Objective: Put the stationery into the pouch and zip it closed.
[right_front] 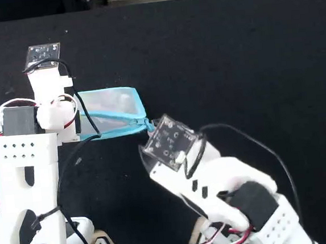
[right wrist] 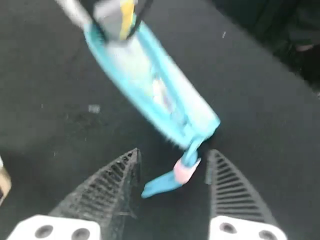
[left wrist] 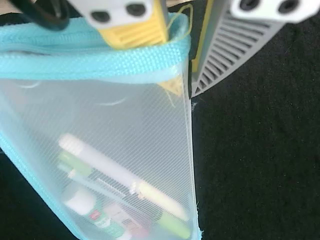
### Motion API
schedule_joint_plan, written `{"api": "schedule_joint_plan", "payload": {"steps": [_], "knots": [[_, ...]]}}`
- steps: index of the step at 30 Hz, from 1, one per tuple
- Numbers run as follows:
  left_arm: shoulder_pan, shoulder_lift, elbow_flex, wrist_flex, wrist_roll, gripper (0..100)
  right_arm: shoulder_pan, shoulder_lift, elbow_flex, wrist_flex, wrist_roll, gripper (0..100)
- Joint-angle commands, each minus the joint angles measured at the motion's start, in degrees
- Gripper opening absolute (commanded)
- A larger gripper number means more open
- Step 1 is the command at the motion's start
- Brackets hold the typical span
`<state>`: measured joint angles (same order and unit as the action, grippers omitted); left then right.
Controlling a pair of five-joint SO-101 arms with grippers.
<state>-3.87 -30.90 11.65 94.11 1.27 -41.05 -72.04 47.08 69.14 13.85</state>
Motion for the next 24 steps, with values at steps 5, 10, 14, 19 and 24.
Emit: {"api": "schedule_joint_plan", "payload": {"steps": [5,10,14,19,24], "knots": [[-0.04,-1.58,-2.51,0.79,-0.44,3,2.46,-14.11,26.68,-14.68,-0.62,25.8],[-0.04,-1.58,-2.07,0.79,-0.44,3,10.29,-22.37,39.69,-29.80,-0.70,26.1],[-0.04,-1.58,-1.54,-0.35,-0.44,3,10.46,-26.95,46.02,-33.85,-0.70,25.9],[0.04,-1.58,-1.54,-0.79,-0.44,3,8.18,-30.55,49.63,-36.04,-0.70,25.8],[0.04,-1.58,-1.63,-0.79,-0.44,3,8.35,-30.73,49.71,-39.30,-0.70,25.8]]}}
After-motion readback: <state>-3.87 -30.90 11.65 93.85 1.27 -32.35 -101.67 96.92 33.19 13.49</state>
